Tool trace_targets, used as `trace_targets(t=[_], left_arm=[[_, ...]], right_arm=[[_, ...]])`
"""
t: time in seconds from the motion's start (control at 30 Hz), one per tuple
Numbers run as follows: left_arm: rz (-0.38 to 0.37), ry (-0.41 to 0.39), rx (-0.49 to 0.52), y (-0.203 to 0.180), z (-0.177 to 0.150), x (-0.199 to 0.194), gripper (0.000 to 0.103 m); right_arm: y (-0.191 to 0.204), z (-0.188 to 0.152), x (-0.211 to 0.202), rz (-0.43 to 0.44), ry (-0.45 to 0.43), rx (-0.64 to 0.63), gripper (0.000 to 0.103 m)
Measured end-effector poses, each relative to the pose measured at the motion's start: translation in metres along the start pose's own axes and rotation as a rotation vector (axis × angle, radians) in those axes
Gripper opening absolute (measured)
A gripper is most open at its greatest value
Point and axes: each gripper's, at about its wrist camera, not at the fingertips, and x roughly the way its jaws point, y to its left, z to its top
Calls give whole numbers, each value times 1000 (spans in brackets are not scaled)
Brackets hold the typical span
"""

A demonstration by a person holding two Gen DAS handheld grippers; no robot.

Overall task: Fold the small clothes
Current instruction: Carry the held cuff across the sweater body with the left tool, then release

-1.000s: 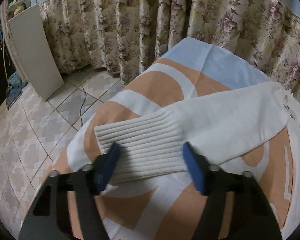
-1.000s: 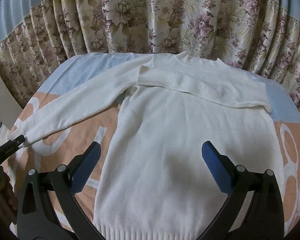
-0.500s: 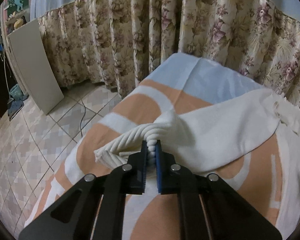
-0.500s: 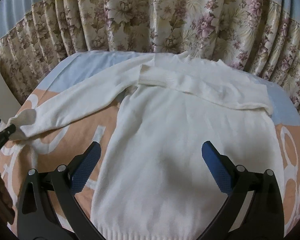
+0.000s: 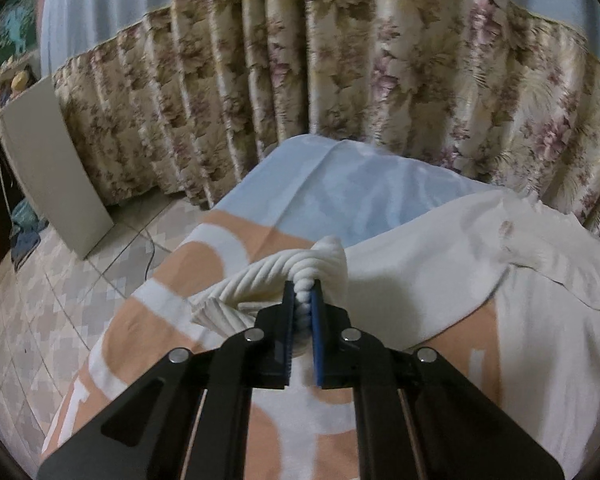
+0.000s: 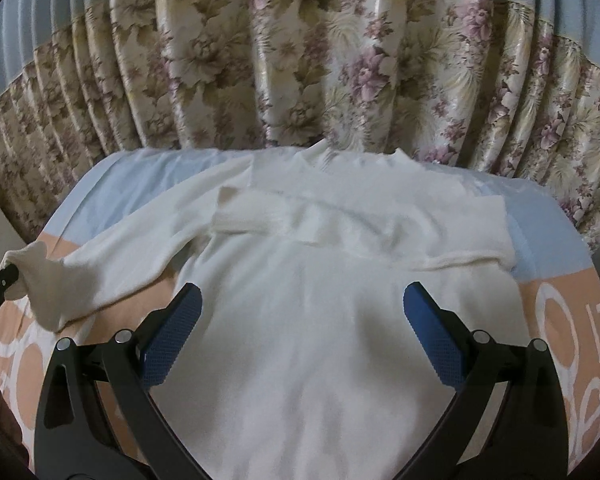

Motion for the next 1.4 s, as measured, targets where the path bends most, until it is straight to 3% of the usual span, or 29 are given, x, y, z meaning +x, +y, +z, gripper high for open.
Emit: trace_targets(t=[0.47,1.03,1.4], left_arm=[[-51,-32,111,-122,33,6,7],[-110,-34,182,-233,45,23,7],[-160,-23,247,-313,45,35,7]], right_arm=[[-76,36,27,-33,-31,45,100],[-169,54,56,-99,-33,77,100],[-209,62,69,-112,-28,94,100]])
